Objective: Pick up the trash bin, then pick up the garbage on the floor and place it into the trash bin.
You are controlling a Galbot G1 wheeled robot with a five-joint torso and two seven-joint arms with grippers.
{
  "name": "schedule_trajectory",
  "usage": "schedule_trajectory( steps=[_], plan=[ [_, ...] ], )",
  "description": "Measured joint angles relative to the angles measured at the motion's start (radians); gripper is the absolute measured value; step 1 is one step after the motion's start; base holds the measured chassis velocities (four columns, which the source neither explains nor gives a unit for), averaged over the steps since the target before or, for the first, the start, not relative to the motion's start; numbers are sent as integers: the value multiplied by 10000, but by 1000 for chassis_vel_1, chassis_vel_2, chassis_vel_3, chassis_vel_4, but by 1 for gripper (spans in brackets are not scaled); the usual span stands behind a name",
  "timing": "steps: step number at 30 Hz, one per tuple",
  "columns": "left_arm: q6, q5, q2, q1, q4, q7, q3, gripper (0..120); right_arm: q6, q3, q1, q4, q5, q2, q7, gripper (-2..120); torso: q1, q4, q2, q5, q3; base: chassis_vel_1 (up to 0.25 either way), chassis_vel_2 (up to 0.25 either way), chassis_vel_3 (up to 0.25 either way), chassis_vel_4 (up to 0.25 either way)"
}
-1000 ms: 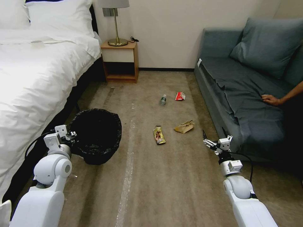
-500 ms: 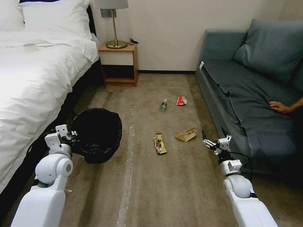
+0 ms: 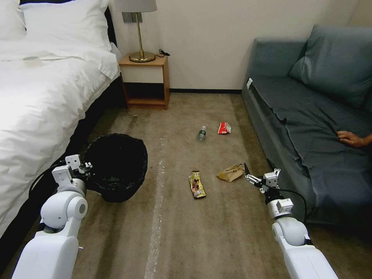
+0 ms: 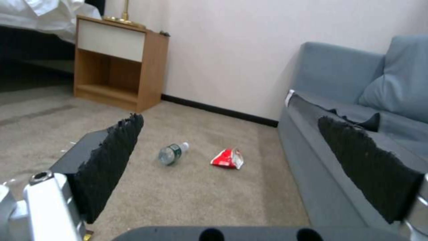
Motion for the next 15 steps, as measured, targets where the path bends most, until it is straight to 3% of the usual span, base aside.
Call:
schedule_trajectory(
  steps=[15],
  plan=[
    [-145,304,85,-41,203,422,-41,3,-280,-182,-2,-39,214,25,154,100,0,1,1,1,0,-92,88,94,-92]
  ],
)
